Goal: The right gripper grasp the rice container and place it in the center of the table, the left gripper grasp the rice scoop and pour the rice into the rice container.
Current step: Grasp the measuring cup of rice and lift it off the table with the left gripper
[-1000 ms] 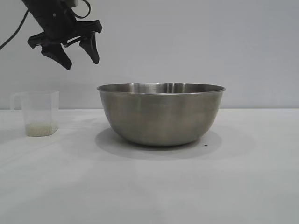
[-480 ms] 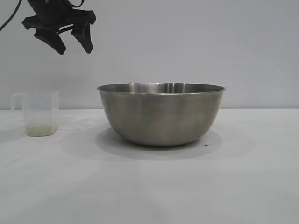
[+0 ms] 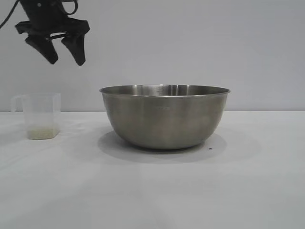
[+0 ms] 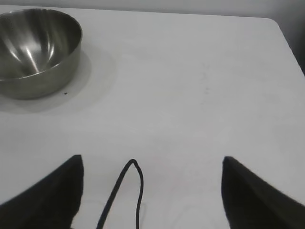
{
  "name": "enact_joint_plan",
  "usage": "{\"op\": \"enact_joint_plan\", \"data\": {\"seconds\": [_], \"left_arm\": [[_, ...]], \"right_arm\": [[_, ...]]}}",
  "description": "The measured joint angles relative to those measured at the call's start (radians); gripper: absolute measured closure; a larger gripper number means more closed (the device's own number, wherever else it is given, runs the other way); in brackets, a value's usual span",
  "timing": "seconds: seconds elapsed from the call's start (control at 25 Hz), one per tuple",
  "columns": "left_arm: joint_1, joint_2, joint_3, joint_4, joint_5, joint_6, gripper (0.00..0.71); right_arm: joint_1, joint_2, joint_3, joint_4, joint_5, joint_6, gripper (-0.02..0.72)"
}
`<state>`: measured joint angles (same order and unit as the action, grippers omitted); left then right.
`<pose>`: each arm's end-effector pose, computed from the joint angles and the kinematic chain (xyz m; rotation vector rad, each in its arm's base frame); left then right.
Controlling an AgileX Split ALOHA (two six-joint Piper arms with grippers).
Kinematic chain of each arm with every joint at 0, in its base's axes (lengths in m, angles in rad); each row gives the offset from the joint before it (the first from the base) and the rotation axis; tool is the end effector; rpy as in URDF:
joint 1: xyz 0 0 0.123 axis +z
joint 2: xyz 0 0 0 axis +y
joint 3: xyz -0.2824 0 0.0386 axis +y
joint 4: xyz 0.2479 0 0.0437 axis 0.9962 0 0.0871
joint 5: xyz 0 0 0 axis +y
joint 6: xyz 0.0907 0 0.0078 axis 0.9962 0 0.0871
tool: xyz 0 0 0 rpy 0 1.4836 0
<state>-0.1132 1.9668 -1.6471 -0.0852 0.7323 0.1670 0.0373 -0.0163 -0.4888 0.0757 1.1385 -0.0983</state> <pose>0.4420 -0.0555 0.2575 0.2965 2.5158 -0.0759 -0.0098 0.0059 0.2680 -0.1506 2.1096 0.0553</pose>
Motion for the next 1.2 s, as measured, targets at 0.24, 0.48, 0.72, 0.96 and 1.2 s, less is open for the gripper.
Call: {"op": "enact_joint_plan", "data": {"seconds": [0.24,0.48,0.72,0.96,1.2], "left_arm": [[0.002,-0.114,0.051,0.025,0.038,-0.034,0.218],[0.002,-0.248,0.267,0.025,-0.033,-0.092,0.218],[0.002,-0.451,0.55,0.025,-0.242,-0.171,0.218],[0.002,-0.651,0.793,0.025,-0.476,-0.235,0.218],[0.002,-0.749,1.038,0.025,-0.704,-0.272,0.218]], "right_arm": [[0.0,0.0,0.0,0.0,0.0,0.0,0.153],[0.0,0.0,0.0,0.0,0.0,0.0,0.153],[0.0,0.0,0.0,0.0,0.0,0.0,0.153],[0.0,0.0,0.0,0.0,0.0,0.0,0.153],[0.0,0.0,0.0,0.0,0.0,0.0,0.153]]}}
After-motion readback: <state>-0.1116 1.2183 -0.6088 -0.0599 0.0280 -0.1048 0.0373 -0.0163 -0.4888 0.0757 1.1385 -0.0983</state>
